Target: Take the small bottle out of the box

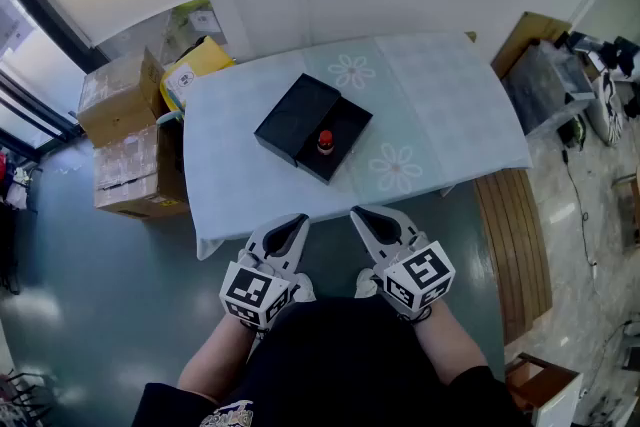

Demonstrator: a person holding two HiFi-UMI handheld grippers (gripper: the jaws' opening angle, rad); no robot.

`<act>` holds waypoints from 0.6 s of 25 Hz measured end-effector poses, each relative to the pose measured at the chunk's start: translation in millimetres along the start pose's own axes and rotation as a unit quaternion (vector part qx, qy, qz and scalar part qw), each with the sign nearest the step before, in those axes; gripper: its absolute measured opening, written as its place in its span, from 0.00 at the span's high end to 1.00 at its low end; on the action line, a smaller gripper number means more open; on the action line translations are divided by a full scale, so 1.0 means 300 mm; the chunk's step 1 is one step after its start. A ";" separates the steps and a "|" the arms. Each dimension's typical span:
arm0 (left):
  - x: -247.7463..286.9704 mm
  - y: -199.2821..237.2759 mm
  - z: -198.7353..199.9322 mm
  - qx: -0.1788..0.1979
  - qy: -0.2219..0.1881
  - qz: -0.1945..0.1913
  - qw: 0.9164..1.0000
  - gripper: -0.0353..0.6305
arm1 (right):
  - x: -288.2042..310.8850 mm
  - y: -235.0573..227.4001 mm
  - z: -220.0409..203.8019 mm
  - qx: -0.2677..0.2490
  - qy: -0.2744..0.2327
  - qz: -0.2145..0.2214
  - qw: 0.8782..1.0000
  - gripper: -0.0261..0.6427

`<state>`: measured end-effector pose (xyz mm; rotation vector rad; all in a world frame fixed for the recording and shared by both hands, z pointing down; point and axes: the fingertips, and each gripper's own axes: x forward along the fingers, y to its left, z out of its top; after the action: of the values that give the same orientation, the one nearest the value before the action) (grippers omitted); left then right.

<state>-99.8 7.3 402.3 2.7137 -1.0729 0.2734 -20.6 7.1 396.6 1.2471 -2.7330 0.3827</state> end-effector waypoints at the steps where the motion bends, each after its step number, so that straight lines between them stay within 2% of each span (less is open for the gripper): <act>1: 0.002 -0.001 0.001 0.000 0.000 0.000 1.000 0.90 | 0.000 -0.002 0.001 0.000 0.000 0.000 1.000 0.93; 15: 0.011 -0.035 -0.014 0.002 0.005 0.009 1.000 0.90 | -0.044 -0.028 0.002 -0.007 -0.009 0.003 1.000 0.93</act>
<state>-90.6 13.8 405.8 2.7054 -1.0949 0.2909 -5.8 11.2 395.0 1.2458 -2.7503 0.3541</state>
